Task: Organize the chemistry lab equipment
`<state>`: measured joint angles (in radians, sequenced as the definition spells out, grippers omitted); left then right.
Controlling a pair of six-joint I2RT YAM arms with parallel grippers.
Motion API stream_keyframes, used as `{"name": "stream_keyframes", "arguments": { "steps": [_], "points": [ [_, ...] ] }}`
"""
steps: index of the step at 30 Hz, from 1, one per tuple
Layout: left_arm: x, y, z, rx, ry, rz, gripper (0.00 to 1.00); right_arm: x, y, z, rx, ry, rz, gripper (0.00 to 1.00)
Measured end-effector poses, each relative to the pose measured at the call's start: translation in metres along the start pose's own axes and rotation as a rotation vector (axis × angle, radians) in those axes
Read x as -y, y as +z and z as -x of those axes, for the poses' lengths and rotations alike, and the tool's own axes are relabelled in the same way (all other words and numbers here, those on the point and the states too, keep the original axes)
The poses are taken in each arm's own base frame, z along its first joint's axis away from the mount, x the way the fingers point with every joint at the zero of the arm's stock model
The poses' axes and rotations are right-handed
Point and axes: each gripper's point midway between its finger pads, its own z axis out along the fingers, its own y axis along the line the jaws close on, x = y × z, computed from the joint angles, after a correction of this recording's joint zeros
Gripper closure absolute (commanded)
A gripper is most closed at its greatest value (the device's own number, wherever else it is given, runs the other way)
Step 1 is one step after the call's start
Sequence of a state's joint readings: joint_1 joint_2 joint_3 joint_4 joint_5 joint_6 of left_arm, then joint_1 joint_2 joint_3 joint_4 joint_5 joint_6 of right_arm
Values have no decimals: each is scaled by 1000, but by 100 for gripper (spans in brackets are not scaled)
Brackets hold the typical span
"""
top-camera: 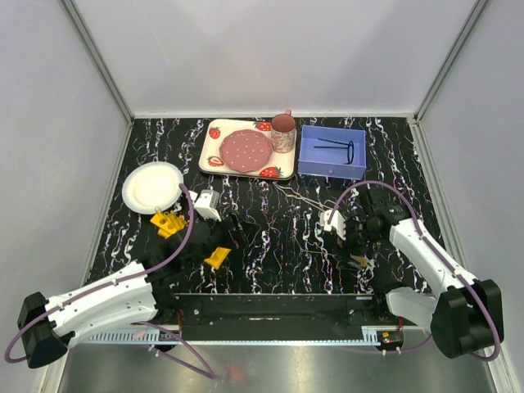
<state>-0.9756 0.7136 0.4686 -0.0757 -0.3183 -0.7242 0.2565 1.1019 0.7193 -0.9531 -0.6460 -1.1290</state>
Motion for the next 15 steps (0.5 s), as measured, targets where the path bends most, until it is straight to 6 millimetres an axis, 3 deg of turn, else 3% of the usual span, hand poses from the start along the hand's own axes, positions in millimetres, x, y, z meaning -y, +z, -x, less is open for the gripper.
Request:
{"name": "stream_keyframes", "arguments": {
  "steps": [6, 15],
  "points": [
    [1, 0, -1, -4, -7, -3, 1, 6, 14, -30, -94, -9, -29, 14],
    [1, 1, -2, -7, -7, -1, 1, 16, 28, -49, -191, -22, -41, 35]
  ]
}}
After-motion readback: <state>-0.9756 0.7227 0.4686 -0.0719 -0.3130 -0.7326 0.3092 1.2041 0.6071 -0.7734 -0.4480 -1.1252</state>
